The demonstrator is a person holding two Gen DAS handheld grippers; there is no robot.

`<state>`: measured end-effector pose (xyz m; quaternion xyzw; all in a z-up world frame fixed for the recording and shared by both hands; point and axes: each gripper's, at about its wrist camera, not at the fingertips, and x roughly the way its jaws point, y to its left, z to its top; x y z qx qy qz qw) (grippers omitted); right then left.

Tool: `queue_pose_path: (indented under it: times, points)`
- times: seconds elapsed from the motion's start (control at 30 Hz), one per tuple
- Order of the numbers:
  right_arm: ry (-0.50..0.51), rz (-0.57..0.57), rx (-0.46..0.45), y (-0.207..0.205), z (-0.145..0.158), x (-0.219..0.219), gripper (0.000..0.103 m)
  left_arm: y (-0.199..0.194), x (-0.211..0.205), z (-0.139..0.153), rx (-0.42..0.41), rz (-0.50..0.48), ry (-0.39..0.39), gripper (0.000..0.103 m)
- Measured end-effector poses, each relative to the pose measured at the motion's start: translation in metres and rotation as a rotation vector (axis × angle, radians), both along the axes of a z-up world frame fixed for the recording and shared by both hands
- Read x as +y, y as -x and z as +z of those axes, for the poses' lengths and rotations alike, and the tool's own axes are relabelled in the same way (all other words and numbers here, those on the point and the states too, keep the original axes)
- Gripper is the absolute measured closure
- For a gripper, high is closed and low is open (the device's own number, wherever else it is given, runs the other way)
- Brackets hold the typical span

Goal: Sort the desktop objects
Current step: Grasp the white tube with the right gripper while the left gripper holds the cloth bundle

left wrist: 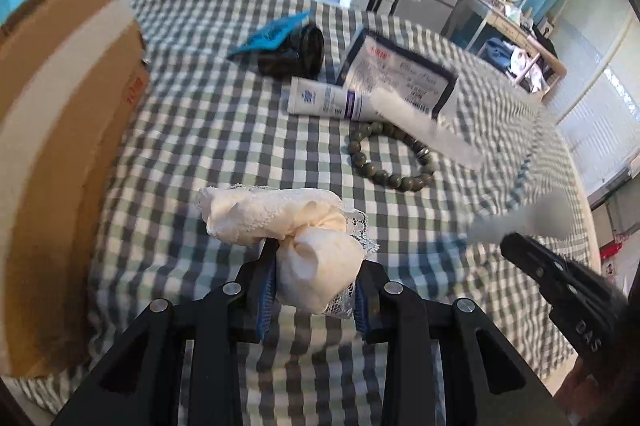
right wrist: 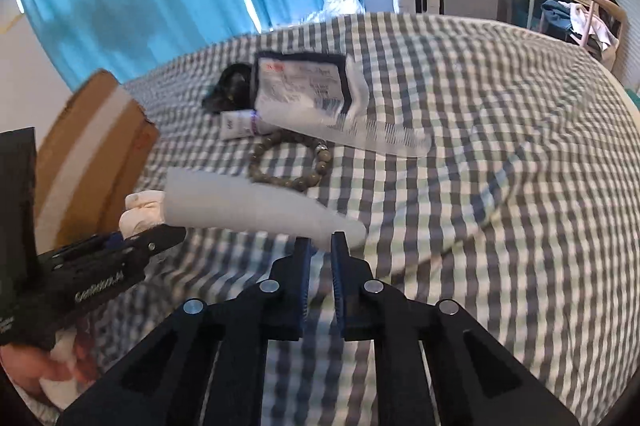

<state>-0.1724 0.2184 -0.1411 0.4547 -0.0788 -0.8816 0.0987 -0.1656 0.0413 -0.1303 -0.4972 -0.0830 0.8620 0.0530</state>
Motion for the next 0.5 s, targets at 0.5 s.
queue_pose_path:
  times: [0.5]
  points:
    - [0.044,-0.024,0.004,-0.040,0.041,-0.028,0.097,-0.052,-0.023,0.064,0.106,0.005,-0.026,0.071]
